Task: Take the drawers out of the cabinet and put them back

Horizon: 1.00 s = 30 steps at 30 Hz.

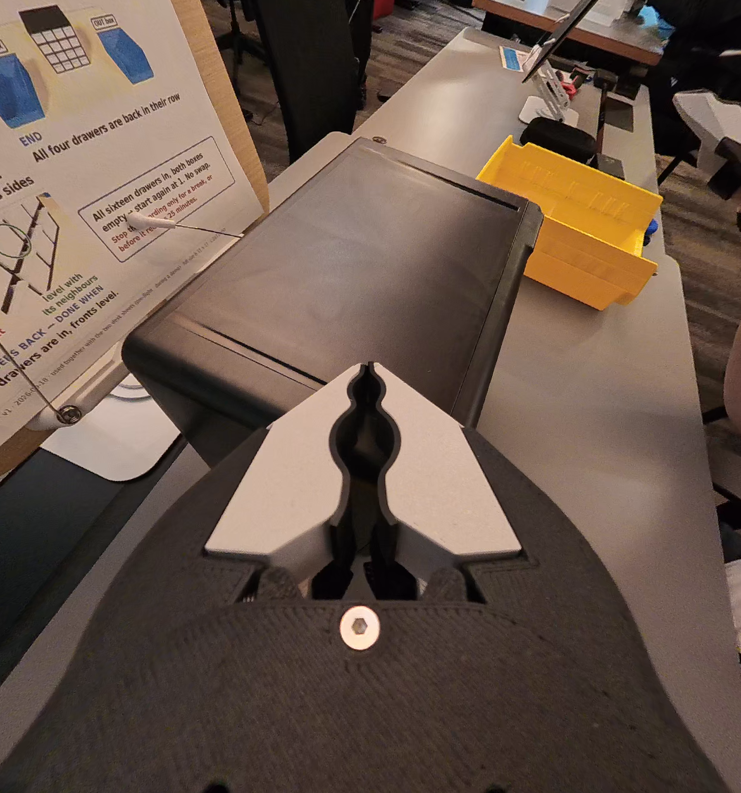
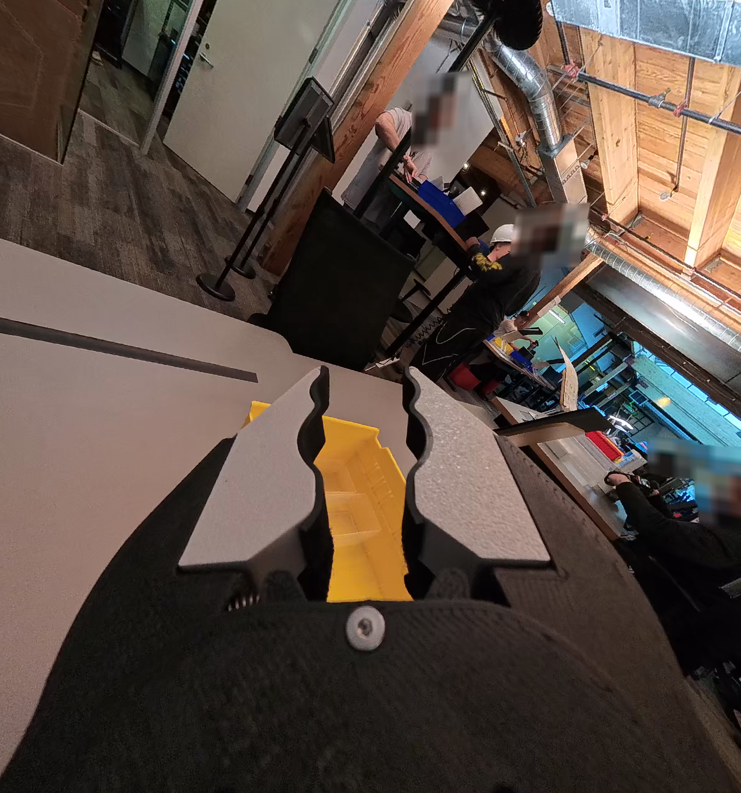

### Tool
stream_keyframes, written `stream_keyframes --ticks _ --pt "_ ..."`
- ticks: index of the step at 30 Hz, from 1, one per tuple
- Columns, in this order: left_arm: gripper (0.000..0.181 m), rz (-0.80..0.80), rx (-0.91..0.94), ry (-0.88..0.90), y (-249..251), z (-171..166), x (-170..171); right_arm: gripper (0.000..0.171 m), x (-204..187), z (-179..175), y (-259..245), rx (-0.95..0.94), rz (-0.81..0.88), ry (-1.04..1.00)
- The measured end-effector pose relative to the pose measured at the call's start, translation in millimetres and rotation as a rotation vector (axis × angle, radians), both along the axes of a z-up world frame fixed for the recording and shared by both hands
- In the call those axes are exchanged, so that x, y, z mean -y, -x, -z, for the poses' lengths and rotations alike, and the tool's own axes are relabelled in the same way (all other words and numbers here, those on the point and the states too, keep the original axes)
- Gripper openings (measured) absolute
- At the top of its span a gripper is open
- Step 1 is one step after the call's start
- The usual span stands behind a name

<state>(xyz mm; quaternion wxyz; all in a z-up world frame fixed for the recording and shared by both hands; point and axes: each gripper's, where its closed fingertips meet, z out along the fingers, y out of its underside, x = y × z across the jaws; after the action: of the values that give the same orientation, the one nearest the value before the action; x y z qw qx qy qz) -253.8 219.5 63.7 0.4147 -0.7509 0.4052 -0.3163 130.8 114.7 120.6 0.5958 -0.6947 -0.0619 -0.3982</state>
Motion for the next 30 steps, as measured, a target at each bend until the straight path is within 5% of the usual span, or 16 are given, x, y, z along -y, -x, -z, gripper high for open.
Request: stream_keyframes --ticks 10,15,20,30 --pt "0.0 -0.127 -0.067 -0.065 5 -9 -9 0.033 1 9 -6 -0.023 -0.009 0.024" --pt "0.0 -0.509 -0.005 -0.354 37 -65 -36 0.033 0 14 -7 -0.032 -0.017 0.031" --pt "0.0 -0.892 -0.133 -0.675 88 -105 -37 0.034 -1 20 -7 -0.045 -0.023 0.048" --pt "0.0 -0.957 -0.167 -0.793 88 -120 -27 0.034 0 23 -12 -0.056 -0.019 0.057"
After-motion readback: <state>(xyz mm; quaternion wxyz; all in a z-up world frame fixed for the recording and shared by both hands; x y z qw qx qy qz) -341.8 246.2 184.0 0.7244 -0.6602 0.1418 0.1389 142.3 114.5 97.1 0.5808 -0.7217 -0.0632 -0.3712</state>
